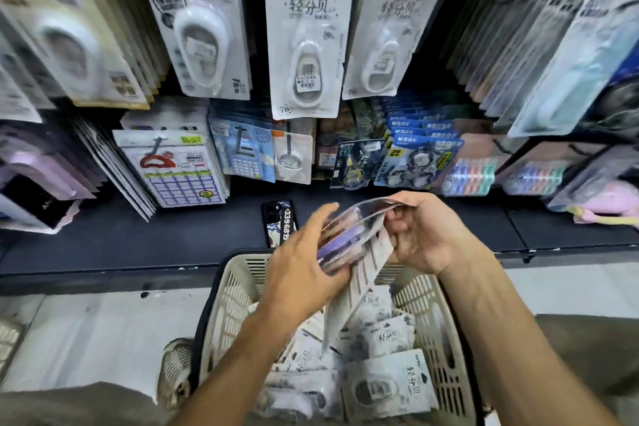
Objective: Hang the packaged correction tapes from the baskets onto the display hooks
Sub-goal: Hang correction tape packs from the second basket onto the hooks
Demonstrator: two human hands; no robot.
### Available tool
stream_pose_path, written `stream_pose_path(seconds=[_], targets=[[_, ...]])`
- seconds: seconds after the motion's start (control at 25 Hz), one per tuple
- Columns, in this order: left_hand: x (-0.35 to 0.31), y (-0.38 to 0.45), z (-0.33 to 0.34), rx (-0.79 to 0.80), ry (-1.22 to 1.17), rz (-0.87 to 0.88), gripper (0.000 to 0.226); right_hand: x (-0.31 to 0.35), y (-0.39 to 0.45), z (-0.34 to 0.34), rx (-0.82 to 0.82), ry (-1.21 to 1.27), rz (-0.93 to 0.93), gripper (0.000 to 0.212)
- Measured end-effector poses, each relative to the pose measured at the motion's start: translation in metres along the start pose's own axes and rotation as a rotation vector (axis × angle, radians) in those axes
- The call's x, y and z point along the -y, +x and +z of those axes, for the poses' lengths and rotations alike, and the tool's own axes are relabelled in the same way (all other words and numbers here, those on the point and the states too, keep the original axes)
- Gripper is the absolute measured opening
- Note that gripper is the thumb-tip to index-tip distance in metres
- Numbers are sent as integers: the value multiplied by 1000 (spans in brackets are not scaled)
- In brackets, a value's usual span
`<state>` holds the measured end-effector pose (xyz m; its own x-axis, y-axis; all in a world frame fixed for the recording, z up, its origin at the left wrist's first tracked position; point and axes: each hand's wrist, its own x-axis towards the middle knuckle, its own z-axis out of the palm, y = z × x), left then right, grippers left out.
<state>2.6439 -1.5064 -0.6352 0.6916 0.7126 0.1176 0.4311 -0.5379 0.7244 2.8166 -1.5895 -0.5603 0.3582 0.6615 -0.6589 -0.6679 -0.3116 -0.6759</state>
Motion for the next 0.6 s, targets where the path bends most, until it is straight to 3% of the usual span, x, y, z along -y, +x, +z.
stream_pose_path(seconds=[0.04,0.12,0.2,0.24,0.36,0.4,0.48,0.6], targets=[[0,2,-6,-13,-85,-51,79,1,-4,4,32,-5,-6,43],[-1,9,-13,-88,-502,-214,54,0,-11,13,99,-5,-47,54],[-7,15,-14,-129,-896,-442,40,-16,-13,27,130,-46,-231,36],[-10,15,-12,-109,-936,-530,43,-31,-13,36,92,-166,-381,22],[-13,6,-6,-54,-927,-699,39,-77,-8,52,-230,-597,-740,17],[-14,3,-6,-35,-958,-724,39,-82,-5,53,-339,-689,-755,18],[-14,1,-11,25,-971,-728,50,-78,1,43,-497,-864,-615,46],[-18,5,-19,143,-886,-607,54,-62,12,22,-597,-770,-326,67]])
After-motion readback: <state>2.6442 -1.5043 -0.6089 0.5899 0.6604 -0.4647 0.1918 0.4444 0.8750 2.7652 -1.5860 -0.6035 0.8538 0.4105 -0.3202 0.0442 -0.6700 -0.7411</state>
